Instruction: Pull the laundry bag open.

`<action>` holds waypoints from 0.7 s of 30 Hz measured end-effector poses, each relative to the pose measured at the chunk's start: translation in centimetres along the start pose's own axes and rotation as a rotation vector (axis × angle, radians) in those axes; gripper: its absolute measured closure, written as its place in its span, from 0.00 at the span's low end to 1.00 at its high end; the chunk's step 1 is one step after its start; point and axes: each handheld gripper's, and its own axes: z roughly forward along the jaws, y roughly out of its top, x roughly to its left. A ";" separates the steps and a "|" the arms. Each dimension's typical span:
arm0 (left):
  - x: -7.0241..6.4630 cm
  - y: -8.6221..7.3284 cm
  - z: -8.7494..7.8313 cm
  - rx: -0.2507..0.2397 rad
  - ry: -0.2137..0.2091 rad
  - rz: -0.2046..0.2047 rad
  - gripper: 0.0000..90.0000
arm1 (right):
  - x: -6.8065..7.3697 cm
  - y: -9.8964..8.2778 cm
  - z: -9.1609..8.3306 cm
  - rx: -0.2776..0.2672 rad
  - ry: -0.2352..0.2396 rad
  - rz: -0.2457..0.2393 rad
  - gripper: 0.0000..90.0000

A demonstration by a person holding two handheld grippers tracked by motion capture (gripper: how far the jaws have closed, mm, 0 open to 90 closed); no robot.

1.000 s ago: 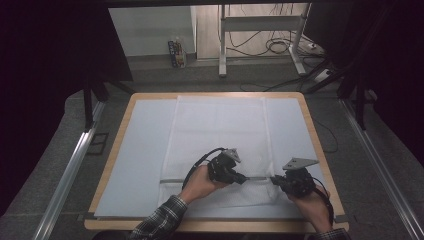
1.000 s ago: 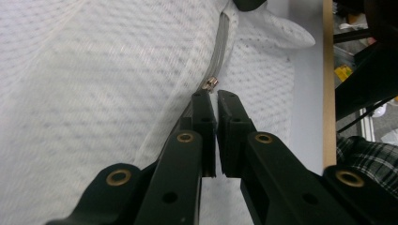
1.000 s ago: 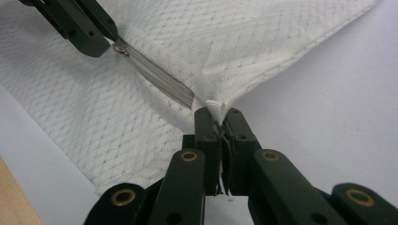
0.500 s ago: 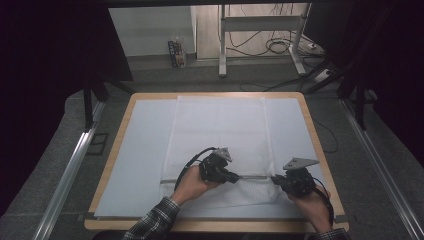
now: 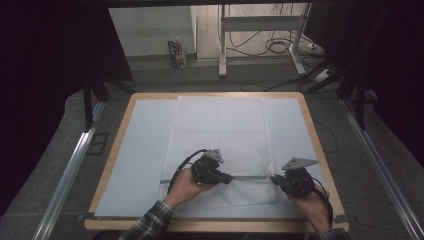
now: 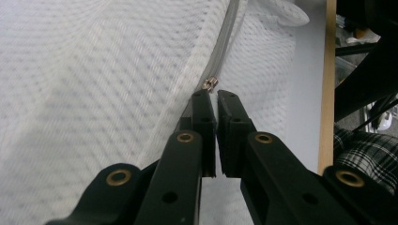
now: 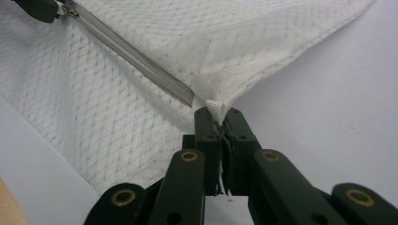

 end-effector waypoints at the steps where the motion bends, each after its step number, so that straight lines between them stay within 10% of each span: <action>1: 0.0 -0.1 0.0 -0.001 -0.002 -0.003 0.97 | 0.0 0.0 0.0 0.000 -0.001 0.000 0.95; 21: 0.3 -1.4 -0.7 -0.011 -0.001 -0.036 0.97 | 0.0 -0.2 0.2 0.005 -0.002 0.002 0.95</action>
